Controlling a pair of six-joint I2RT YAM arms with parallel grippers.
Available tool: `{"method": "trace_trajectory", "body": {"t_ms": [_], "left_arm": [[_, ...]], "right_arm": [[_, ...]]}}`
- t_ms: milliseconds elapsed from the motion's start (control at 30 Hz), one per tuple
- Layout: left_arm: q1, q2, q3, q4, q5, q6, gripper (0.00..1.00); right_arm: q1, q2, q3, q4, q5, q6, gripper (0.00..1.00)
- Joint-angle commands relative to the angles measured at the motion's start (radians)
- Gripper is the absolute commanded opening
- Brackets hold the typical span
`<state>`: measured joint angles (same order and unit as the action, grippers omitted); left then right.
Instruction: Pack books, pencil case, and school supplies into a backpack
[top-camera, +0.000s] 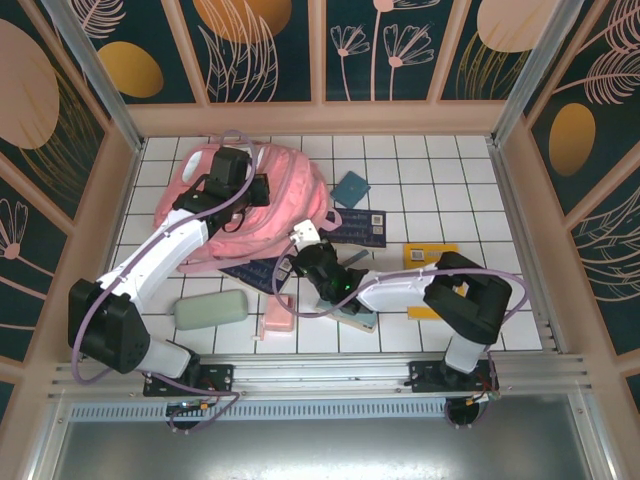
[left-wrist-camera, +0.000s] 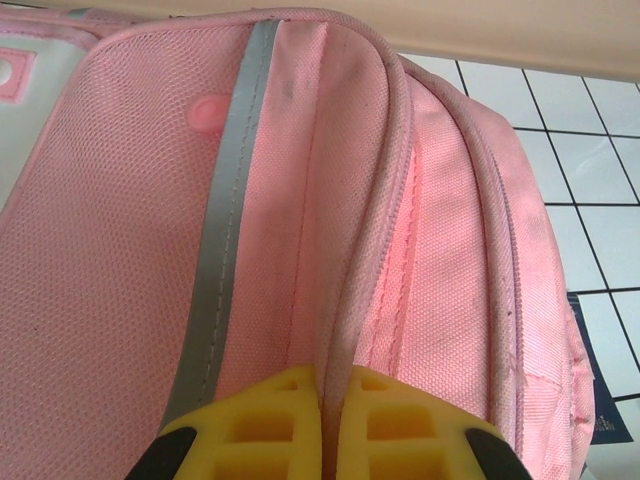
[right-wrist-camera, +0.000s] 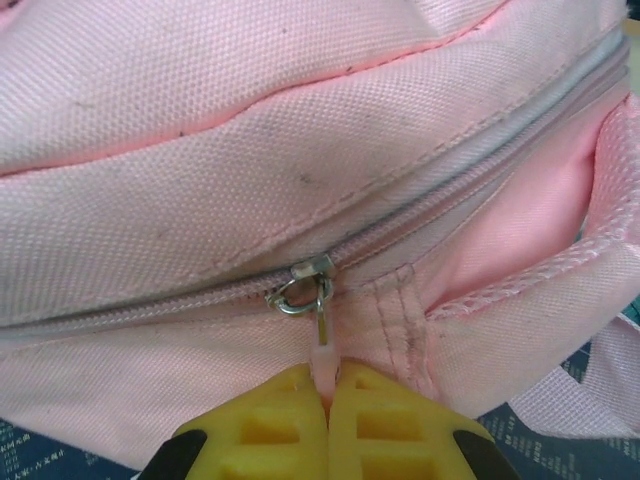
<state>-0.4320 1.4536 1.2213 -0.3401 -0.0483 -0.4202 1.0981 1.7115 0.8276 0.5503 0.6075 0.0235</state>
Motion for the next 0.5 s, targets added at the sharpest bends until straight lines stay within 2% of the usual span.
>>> {"method": "trace_trajectory", "body": {"t_ms": [0,200,467], "left_arm": [[-0.005,-0.010,0.008,0.101,0.018,0.021,0.00],[-0.007,-0.010,0.001,0.111,0.059,0.054,0.00],[-0.039,-0.015,0.004,0.110,0.060,0.121,0.00]], "right_arm": [[-0.029,-0.071,-0.034,0.025,-0.038,-0.016,0.00],[-0.077,-0.099,-0.011,-0.033,-0.085,-0.050,0.00],[-0.196,-0.117,0.060,-0.162,-0.223,-0.098,0.00]]}}
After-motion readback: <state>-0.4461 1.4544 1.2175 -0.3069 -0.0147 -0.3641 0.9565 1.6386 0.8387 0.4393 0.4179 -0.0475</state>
